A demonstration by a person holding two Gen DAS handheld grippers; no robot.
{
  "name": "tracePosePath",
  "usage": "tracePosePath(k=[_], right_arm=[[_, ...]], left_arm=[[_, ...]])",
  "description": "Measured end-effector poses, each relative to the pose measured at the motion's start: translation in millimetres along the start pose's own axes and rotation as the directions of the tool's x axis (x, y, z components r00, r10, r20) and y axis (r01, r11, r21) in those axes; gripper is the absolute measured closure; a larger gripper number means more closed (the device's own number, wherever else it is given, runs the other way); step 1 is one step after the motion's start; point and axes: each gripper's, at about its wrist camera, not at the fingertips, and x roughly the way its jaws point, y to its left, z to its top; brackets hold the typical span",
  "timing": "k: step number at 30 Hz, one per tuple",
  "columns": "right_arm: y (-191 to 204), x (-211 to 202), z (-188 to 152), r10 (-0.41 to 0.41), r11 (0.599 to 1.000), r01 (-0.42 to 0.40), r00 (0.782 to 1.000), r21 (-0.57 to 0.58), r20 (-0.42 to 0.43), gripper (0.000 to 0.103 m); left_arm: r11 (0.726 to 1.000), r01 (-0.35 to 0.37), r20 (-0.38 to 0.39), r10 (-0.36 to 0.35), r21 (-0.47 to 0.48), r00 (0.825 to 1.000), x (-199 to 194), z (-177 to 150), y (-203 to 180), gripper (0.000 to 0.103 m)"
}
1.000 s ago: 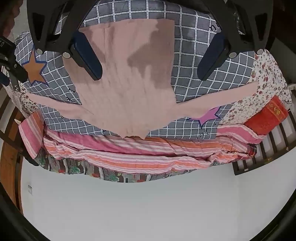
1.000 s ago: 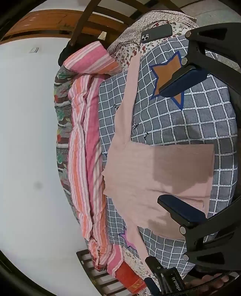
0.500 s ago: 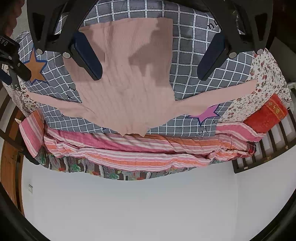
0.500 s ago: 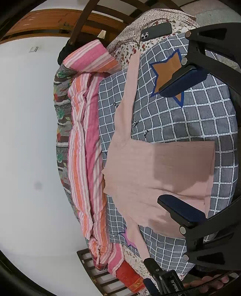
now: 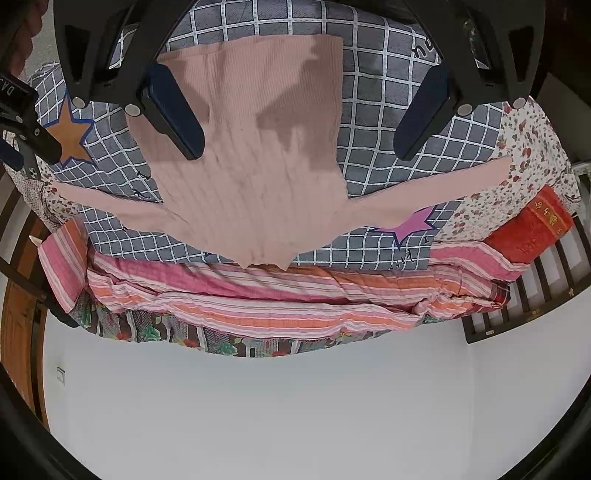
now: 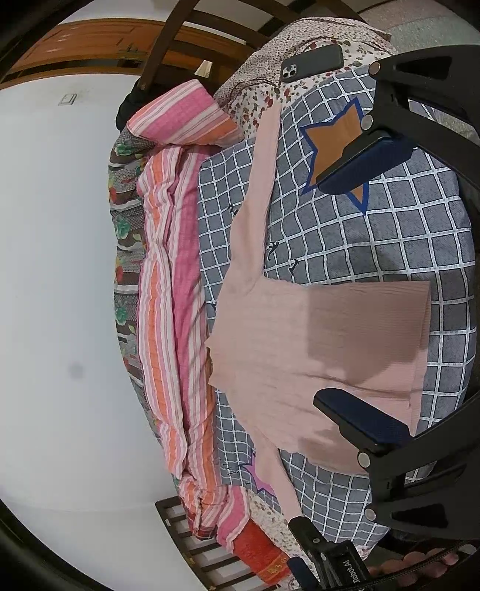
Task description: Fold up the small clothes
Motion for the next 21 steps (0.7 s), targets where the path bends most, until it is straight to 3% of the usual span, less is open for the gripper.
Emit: tracePosePath(k=[21], right_arm=[[1.5, -3.1, 3.7, 0.004, 1.0, -0.004, 1.0, 0.004, 0.005, 0.0]], left_arm=[[1.0, -0.003, 0.002, 0.003, 0.001, 1.0, -0.4, -2.0, -1.1, 0.0]])
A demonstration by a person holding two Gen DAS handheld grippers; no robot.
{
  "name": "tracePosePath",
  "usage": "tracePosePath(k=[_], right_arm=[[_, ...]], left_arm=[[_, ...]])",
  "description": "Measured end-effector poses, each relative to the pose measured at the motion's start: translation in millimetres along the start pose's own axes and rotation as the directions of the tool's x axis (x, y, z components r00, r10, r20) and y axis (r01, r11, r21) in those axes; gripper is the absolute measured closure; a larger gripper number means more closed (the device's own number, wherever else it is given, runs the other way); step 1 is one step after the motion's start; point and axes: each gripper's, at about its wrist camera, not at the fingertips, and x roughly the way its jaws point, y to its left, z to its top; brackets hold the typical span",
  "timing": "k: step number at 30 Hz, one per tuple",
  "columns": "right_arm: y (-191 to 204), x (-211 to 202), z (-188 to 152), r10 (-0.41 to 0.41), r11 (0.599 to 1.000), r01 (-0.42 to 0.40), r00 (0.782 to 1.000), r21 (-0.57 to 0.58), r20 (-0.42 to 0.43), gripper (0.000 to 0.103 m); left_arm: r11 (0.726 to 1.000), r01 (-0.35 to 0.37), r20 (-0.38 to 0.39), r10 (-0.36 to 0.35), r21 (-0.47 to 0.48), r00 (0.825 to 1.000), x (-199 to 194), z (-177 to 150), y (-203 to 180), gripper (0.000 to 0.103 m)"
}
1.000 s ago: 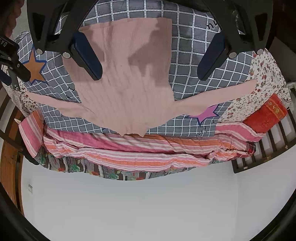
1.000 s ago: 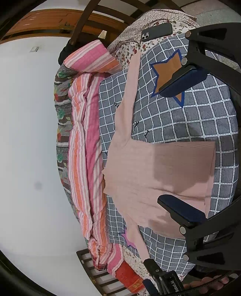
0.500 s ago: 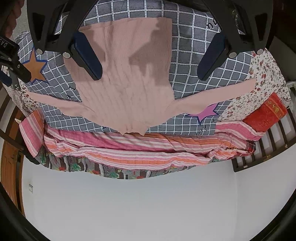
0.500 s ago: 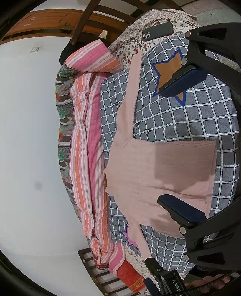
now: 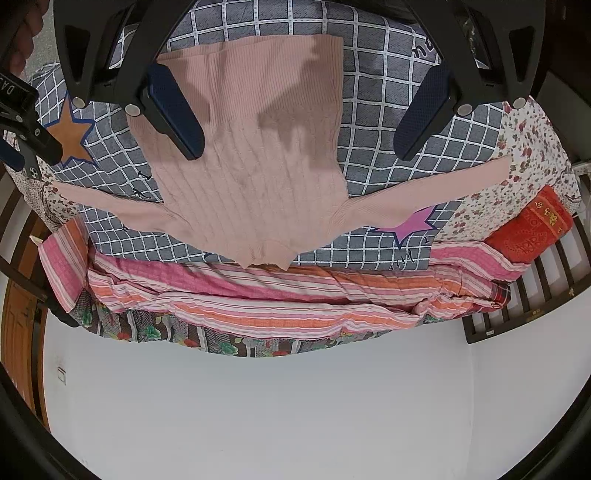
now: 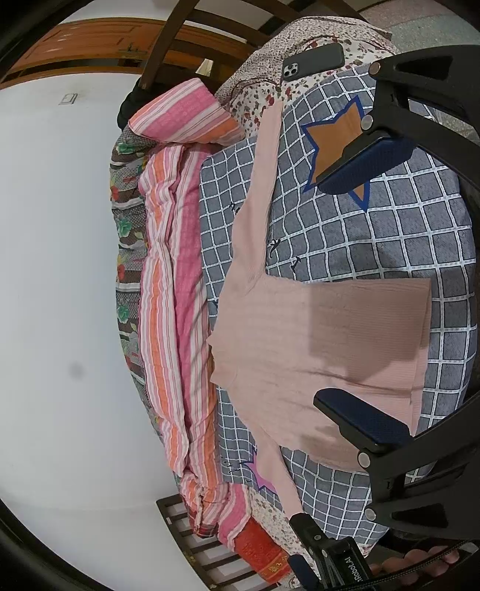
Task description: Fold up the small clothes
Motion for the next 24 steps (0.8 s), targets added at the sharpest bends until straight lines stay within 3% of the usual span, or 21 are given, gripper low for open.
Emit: tracePosePath(k=[24], right_arm=[[3.4, 1.6, 0.7, 0.002, 1.0, -0.002, 1.0, -0.005, 0.001, 0.0]], left_arm=[[1.0, 0.009, 0.001, -0.009, -0.03, 1.0, -1.3, 1.8, 6.3, 0.0]])
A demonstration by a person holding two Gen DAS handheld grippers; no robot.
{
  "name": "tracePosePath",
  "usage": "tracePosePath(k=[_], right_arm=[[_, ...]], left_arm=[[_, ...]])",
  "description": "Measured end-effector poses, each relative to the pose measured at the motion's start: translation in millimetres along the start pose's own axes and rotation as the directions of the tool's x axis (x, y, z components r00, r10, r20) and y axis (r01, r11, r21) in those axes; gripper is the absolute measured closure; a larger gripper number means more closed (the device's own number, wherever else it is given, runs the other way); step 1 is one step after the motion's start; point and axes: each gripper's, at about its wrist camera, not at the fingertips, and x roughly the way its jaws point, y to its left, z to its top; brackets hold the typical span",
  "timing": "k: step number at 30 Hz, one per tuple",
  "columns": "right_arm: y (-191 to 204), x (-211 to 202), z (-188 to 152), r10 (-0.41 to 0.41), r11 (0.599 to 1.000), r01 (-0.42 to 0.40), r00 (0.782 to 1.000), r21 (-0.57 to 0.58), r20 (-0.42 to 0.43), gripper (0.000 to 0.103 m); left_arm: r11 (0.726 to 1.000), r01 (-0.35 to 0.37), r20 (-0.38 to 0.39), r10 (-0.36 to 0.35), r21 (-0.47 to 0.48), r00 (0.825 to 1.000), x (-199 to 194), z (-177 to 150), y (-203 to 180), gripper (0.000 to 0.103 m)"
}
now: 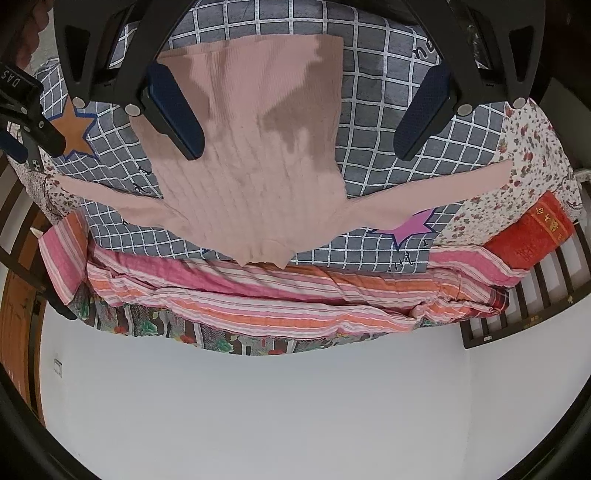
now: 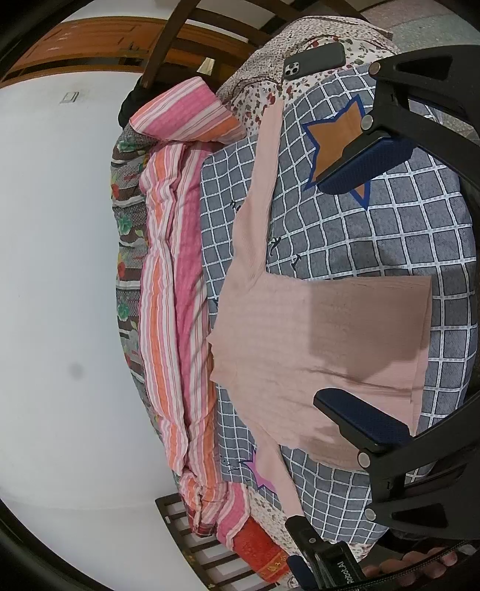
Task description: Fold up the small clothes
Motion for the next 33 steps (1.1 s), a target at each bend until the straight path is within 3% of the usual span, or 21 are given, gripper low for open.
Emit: tracePosePath(k=[9, 18, 23, 26, 30, 33], right_arm=[[4.8, 2.1, 0.2, 0.009, 1.0, -0.009, 1.0, 0.0, 0.007, 0.0], [17.3, 31.3, -7.6, 0.01, 0.999, -0.009, 1.0, -0.054, 0.016, 0.0], [25.0, 77.2, -17.6, 0.056, 0.995, -0.059, 0.998, -0.085, -0.028, 0.0], [28.6, 108.7, -22.6, 0.074, 0.994, -0.076, 0.996, -0.072, -0.043, 0.002], [29.9, 139.1, -26.4, 0.113, 0.992, -0.116, 0.991, -0.042, -0.075, 0.007], [33.4, 158.8, -25.9, 0.133, 0.99, -0.137, 0.987, -0.038, -0.094, 0.009]], left_arm=[[1.0, 0.01, 0.006, -0.01, 0.002, 1.0, 7.0, 3.2, 11.0, 0.0], [0.982, 0.027, -0.067, -0.041, -0.189, 0.997, 72.1, -13.0, 86.6, 0.001], [0.948, -0.028, -0.111, -0.008, -0.318, 0.994, 121.6, -33.8, 153.8, 0.001], [0.911, -0.07, -0.131, 0.018, -0.406, 0.991, 145.8, -44.4, 196.2, 0.004], [0.838, -0.137, -0.145, 0.07, -0.529, 0.987, 171.4, -55.7, 255.1, 0.004], [0.812, -0.193, -0.15, 0.13, -0.551, 0.98, 188.0, -64.5, 292.2, 0.006]])
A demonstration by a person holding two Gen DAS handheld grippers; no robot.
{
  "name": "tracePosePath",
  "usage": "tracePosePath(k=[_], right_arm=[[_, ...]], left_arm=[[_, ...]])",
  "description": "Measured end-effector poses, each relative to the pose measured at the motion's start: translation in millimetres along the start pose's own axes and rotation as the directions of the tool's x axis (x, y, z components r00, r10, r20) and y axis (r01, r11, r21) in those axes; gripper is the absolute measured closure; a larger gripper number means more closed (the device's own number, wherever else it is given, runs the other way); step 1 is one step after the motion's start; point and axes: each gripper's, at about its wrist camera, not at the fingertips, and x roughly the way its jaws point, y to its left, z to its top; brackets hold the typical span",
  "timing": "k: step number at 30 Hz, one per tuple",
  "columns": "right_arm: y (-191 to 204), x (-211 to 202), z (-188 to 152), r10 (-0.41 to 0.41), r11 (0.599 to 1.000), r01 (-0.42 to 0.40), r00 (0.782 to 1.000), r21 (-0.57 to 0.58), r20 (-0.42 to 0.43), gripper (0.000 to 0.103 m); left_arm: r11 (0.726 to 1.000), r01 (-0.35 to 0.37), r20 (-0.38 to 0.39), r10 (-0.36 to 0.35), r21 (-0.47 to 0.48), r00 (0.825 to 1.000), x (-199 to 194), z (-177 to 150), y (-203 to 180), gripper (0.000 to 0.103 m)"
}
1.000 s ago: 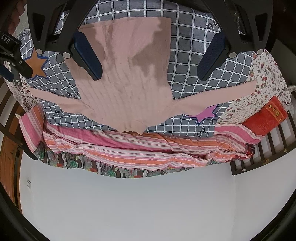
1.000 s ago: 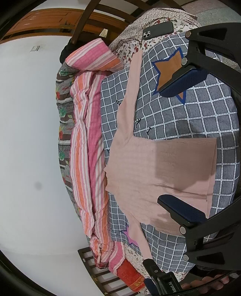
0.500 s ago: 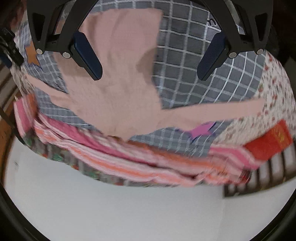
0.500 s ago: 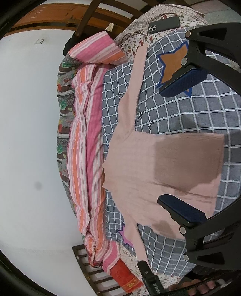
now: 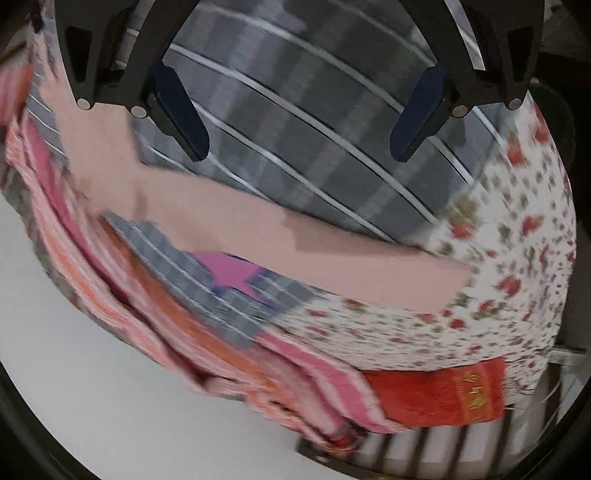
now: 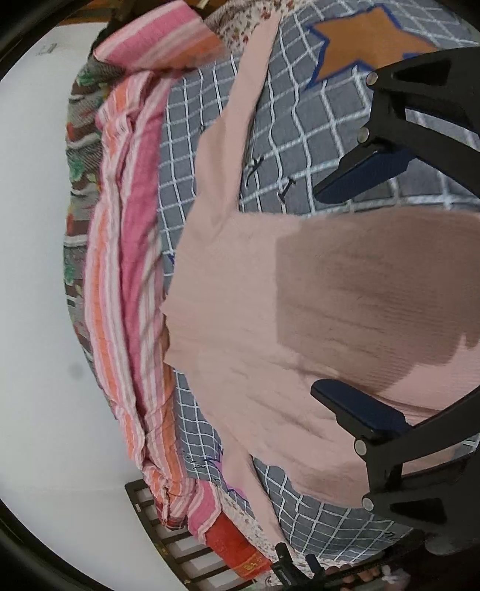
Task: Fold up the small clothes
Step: 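Grasp the sleeve cuff nearest the left tool with the left tool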
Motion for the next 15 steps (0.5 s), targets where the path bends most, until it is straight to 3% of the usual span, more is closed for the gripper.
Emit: tracePosePath(k=[2, 5, 7, 9, 11, 12, 13, 14, 15], right_arm=[[1.5, 9.9, 3.8, 0.001, 1.0, -0.001, 1.0, -0.004, -0.001, 0.009], [3.8, 24.5, 12.5, 0.012, 1.0, -0.012, 1.0, 0.001, 0.007, 0.009], [6.2, 34.3, 21.0, 0.032, 0.999, -0.032, 0.999, 0.012, 0.006, 0.009], [10.1, 43.6, 30.8, 0.05, 0.999, -0.05, 0.999, 0.011, 0.008, 0.009], [14.0, 53.1, 40.2, 0.054, 0.999, -0.054, 0.999, -0.001, 0.009, 0.009], [15.6, 57.0, 43.6, 0.055, 0.998, -0.055, 0.998, -0.009, 0.011, 0.009], [16.3, 59.2, 45.9, 0.054, 0.998, -0.054, 0.998, -0.015, 0.012, 0.009], [16.3, 61.5, 47.6, 0.055, 0.998, -0.055, 0.998, -0.021, 0.016, 0.009], [15.7, 62.1, 47.8, 0.058, 0.998, -0.057, 0.998, -0.022, 0.019, 0.009]], left_arm=[[0.998, -0.041, 0.019, 0.042, -0.049, 0.999, 16.0, 10.3, 23.9, 0.014], [0.991, -0.028, 0.033, 0.033, -0.132, 0.999, 33.1, 26.0, 47.3, 0.015], [0.99, -0.036, 0.056, 0.045, -0.138, 0.997, 39.3, 37.9, 49.5, 0.016], [0.988, -0.075, 0.068, 0.085, -0.137, 0.994, 46.8, 49.7, 49.4, 0.028], [0.98, -0.13, 0.063, 0.141, -0.15, 0.988, 59.4, 60.4, 52.5, 0.052], [0.979, -0.146, 0.07, 0.157, -0.141, 0.985, 63.1, 64.4, 52.6, 0.059], [0.981, -0.163, 0.085, 0.172, -0.109, 0.981, 63.4, 67.9, 50.4, 0.08], [0.979, -0.191, 0.094, 0.197, -0.076, 0.976, 62.7, 71.6, 45.8, 0.092], [0.976, -0.211, 0.118, 0.215, -0.045, 0.97, 57.9, 73.9, 39.2, 0.096]])
